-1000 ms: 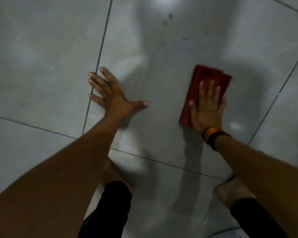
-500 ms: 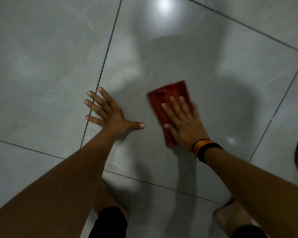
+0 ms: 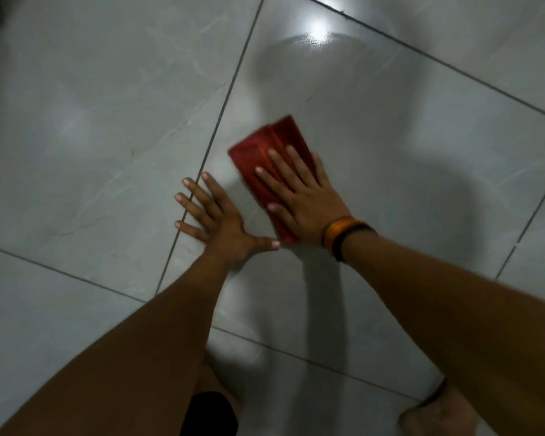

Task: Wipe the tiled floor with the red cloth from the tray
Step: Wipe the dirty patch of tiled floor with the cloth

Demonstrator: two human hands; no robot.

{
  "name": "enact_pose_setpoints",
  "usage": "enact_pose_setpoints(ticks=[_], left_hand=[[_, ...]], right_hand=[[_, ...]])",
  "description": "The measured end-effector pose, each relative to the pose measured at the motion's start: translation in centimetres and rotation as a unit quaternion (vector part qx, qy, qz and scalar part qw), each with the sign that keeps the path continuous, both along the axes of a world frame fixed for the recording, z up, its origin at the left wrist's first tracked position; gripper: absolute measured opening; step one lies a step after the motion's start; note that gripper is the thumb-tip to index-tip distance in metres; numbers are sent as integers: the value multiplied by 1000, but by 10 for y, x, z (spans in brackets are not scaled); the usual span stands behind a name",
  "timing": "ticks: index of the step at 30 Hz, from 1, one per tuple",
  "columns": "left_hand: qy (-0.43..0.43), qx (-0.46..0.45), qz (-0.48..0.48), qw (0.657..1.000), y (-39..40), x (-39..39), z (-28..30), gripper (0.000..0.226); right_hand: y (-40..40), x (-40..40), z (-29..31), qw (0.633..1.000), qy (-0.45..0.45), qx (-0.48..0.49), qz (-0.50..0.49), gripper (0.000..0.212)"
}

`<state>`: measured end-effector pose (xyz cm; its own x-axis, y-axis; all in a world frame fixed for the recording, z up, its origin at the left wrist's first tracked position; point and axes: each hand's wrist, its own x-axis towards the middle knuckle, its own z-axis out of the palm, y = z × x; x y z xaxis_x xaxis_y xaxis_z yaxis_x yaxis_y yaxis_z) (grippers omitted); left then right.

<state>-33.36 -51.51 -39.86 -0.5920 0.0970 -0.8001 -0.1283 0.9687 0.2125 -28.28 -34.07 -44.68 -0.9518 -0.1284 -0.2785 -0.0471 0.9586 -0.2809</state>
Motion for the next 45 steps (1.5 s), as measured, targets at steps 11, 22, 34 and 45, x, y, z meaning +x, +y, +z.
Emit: enact_pose_setpoints(ticks=[11,22,34,45], left_hand=[[14,29,-108,994,-89,56,-17,183],[22,22,-84,996,-63,58,1,183],[-2,80,-114,990,7,170,35,166],[2,72,-65,995,-48,203,80,133]], right_hand=[[-79,59,1,997,-50,-44,38,64],[20,35,3,979,-62,-10,-195,66],[-97,266,73,870,-304,-164,-352,70],[-6,202,66,928,-245,-6,-280,54]])
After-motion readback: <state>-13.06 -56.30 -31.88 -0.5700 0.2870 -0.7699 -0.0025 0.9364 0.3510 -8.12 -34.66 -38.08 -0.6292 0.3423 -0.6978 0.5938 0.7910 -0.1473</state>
